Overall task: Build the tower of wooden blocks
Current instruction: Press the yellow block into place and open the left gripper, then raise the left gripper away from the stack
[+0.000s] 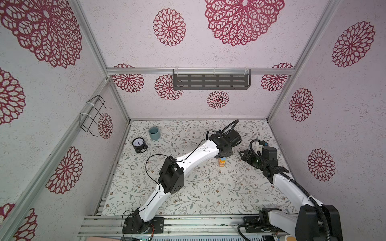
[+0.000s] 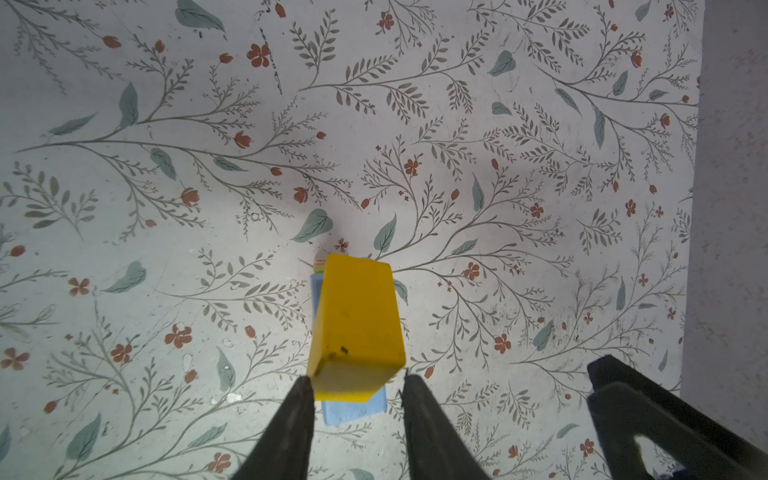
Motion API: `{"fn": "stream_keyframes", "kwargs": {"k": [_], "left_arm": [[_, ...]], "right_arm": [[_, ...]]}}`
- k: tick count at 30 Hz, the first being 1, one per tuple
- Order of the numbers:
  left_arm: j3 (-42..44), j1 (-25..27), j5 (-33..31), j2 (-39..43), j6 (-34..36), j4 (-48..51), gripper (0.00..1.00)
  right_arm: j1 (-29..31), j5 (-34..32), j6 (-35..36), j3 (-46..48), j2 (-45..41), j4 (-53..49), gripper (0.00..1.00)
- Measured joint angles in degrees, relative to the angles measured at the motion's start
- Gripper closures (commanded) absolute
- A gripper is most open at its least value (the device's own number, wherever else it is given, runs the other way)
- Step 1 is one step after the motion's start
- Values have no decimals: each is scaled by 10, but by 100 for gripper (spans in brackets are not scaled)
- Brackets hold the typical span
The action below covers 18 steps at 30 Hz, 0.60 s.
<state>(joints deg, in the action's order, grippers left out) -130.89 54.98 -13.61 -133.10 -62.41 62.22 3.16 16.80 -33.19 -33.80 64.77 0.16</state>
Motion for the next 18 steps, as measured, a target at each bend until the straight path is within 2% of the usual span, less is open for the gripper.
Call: {"fn": "stream_keyframes", "kwargs": {"k": [14,18], "left_arm": [[0,0,0,0,1,0,57],[0,0,0,0,2,0,52]], "right_arm": [[0,0,0,0,0,0,27],[0,1,0,0,0,0,27]]}}
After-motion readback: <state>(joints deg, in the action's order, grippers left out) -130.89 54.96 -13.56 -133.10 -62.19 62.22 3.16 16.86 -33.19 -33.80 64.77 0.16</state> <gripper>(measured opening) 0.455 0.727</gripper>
